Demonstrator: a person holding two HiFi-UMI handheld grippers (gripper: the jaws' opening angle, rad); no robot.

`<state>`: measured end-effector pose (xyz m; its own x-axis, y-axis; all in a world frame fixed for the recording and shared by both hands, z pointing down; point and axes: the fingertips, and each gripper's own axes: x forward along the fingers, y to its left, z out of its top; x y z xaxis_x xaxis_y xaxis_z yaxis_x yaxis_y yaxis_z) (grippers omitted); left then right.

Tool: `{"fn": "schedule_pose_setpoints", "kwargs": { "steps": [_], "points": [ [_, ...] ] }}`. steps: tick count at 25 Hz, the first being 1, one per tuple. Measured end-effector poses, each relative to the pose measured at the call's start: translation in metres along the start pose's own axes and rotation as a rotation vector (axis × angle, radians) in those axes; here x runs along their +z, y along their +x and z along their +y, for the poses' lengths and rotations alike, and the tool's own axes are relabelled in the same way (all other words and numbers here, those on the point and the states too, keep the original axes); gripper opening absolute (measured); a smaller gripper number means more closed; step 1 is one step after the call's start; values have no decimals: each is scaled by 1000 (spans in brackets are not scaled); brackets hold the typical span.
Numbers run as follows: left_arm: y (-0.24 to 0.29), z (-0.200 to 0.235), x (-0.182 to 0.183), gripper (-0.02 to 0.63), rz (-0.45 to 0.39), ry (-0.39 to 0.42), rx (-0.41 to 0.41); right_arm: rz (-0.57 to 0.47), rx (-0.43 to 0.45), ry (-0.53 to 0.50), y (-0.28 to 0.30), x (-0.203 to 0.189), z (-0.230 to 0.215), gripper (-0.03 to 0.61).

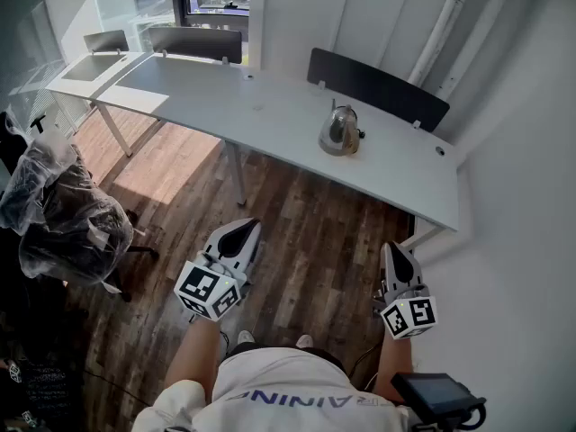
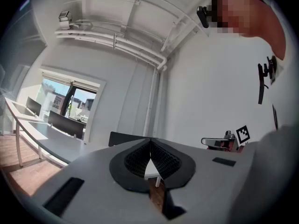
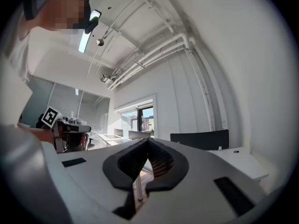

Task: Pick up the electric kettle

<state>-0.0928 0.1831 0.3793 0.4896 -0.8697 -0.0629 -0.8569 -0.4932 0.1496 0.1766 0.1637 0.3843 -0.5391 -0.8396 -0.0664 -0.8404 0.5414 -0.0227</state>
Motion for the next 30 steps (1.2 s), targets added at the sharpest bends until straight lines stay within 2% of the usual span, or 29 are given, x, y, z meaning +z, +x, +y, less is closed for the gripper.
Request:
{"fn": "schedule_pose_setpoints", "kwargs": {
  "steps": [9,30],
  "points": [
    [1,-10,-2,15,2,7,-20,-4,36,14,-2,-1,4,9],
    [-3,-11,-4,15,11,4,-33,16,21,3,-1,0,12,9]
  ]
}}
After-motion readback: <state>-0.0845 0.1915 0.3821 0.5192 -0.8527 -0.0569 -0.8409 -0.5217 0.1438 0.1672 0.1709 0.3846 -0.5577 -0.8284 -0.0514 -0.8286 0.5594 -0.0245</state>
